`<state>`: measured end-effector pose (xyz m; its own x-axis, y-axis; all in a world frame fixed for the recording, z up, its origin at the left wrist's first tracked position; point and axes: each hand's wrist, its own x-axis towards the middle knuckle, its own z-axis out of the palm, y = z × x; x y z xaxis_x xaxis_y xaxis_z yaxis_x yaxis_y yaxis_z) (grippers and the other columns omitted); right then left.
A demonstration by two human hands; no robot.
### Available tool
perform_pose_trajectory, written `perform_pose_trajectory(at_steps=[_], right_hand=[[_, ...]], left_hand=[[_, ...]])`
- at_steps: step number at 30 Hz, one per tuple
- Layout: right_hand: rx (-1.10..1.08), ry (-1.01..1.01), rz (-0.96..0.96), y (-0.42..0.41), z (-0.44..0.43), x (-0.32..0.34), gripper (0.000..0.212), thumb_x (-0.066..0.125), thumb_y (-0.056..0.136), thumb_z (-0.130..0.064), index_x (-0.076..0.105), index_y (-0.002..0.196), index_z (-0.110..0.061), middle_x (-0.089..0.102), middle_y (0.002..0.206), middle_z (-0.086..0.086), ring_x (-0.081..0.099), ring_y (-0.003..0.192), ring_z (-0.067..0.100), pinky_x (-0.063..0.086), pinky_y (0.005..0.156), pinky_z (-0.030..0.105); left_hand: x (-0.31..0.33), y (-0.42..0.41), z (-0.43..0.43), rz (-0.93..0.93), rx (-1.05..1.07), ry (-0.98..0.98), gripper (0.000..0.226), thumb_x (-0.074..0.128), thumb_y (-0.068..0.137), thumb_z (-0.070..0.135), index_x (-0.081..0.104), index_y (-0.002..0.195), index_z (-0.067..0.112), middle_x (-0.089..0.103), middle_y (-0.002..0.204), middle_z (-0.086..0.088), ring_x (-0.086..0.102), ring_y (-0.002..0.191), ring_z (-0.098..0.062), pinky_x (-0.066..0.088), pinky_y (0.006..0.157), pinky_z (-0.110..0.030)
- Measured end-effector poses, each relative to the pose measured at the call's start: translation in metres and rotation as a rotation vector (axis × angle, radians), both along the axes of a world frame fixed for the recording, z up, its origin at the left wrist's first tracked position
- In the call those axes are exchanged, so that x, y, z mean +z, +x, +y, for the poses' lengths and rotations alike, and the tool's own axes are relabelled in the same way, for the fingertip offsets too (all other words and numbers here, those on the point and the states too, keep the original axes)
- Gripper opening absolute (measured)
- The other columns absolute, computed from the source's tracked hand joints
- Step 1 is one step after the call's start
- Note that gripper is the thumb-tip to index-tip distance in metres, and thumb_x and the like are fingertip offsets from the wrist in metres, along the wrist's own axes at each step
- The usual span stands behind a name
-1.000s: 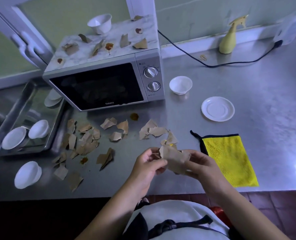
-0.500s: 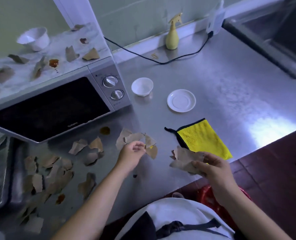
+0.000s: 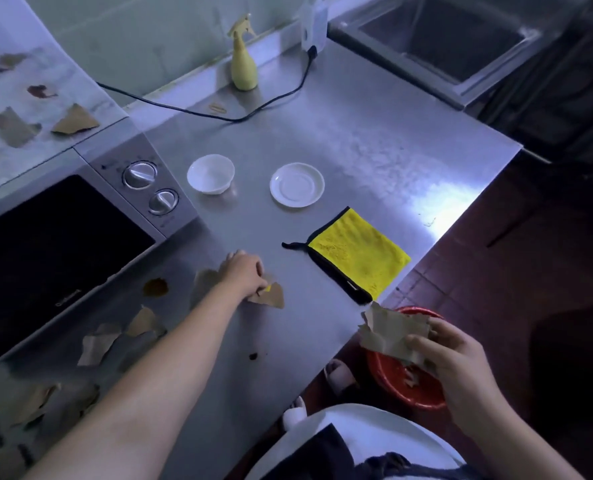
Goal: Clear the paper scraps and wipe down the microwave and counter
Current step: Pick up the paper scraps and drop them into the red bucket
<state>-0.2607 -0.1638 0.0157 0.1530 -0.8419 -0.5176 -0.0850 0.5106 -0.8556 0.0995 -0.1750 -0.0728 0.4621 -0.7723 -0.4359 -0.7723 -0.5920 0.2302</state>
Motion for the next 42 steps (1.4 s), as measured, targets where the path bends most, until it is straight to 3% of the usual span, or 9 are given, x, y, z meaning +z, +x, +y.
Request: perform_pose_trajectory(at_steps=[6,12,15,19,22,28,34,38,42], right_hand=[[-0.080,-0.007,0.038,-0.013,0.025,0.001,0.029,0.069,0.083,0.007,0.079,0.091,-0.018,0.076,0.092,0.017,0.067,0.082,0.033,0.050,0.088,0.057],[-0.064,-0.030,0.037,-0.002,0.036,0.009,0.030,0.069,0.083,0.008,0.080,0.088,-0.019,0.076,0.089,0.015,0.069,0.077,0.025,0.052,0.082,0.046],[-0.038,-0.037,0.031,0.008,0.036,0.010,0.025,0.068,0.083,0.008,0.079,0.093,-0.013,0.076,0.093,0.016,0.071,0.082,0.029,0.056,0.083,0.045],[-0.011,-0.044,0.024,0.031,0.038,0.017,0.025,0.069,0.083,0.009,0.077,0.097,-0.010,0.076,0.089,0.017,0.069,0.079,0.032,0.055,0.082,0.046],[0.037,-0.044,-0.044,0.054,0.043,0.026,0.022,0.067,0.083,0.010,0.076,0.096,-0.005,0.074,0.091,0.024,0.068,0.076,0.031,0.054,0.079,0.044],[0.176,-0.023,-0.190,0.083,0.057,0.039,0.022,0.063,0.084,0.011,0.072,0.101,0.000,0.074,0.095,0.022,0.071,0.076,0.028,0.059,0.073,0.033],[0.220,-0.035,-0.230,0.085,0.073,0.039,0.024,0.067,0.082,0.007,0.072,0.104,0.002,0.074,0.101,0.024,0.071,0.083,0.033,0.061,0.074,0.031],[0.210,-0.067,-0.164,0.087,0.081,0.040,0.024,0.067,0.082,0.011,0.073,0.102,-0.001,0.075,0.094,0.022,0.073,0.071,0.025,0.058,0.057,0.022],[0.135,-0.088,-0.099,0.085,0.083,0.036,0.028,0.063,0.084,0.016,0.075,0.097,-0.005,0.076,0.092,0.021,0.073,0.079,0.034,0.061,0.068,0.036]], left_hand=[[-0.009,0.003,0.009,0.095,0.053,-0.125,0.017,0.062,0.081,0.004,0.068,0.087,0.019,0.070,0.102,-0.008,0.064,0.098,-0.029,0.049,0.080,-0.031],[0.016,-0.004,0.024,0.335,0.208,-0.355,0.018,0.066,0.079,-0.001,0.066,0.083,0.017,0.064,0.075,0.001,0.061,0.076,-0.020,0.046,0.071,-0.026],[0.052,-0.022,0.045,0.585,0.312,-0.501,0.021,0.072,0.079,-0.002,0.068,0.081,0.018,0.063,0.074,0.005,0.058,0.070,-0.016,0.049,0.075,-0.028],[0.103,-0.061,0.087,1.096,0.435,-0.645,0.026,0.076,0.079,-0.003,0.072,0.077,0.023,0.066,0.072,0.009,0.064,0.068,-0.014,0.056,0.066,-0.025],[0.125,-0.092,0.111,1.266,0.391,-0.636,0.029,0.075,0.081,-0.002,0.073,0.075,0.027,0.067,0.074,0.004,0.066,0.071,-0.012,0.053,0.061,-0.021],[0.121,-0.114,0.137,0.891,0.406,-0.723,0.019,0.074,0.082,0.002,0.066,0.074,0.018,0.068,0.070,0.004,0.060,0.059,-0.003,0.048,0.058,-0.017],[0.108,-0.106,0.155,0.694,0.265,-0.802,0.019,0.074,0.082,0.008,0.066,0.077,0.025,0.069,0.078,0.007,0.065,0.073,-0.003,0.054,0.067,-0.018],[0.104,-0.113,0.159,0.673,0.176,-0.814,0.021,0.074,0.081,0.007,0.065,0.076,0.025,0.067,0.075,0.012,0.066,0.074,-0.006,0.052,0.064,-0.015],[0.097,-0.105,0.159,0.815,0.188,-0.805,0.011,0.074,0.082,0.017,0.069,0.081,0.027,0.070,0.077,0.010,0.065,0.072,-0.005,0.050,0.064,-0.015]])
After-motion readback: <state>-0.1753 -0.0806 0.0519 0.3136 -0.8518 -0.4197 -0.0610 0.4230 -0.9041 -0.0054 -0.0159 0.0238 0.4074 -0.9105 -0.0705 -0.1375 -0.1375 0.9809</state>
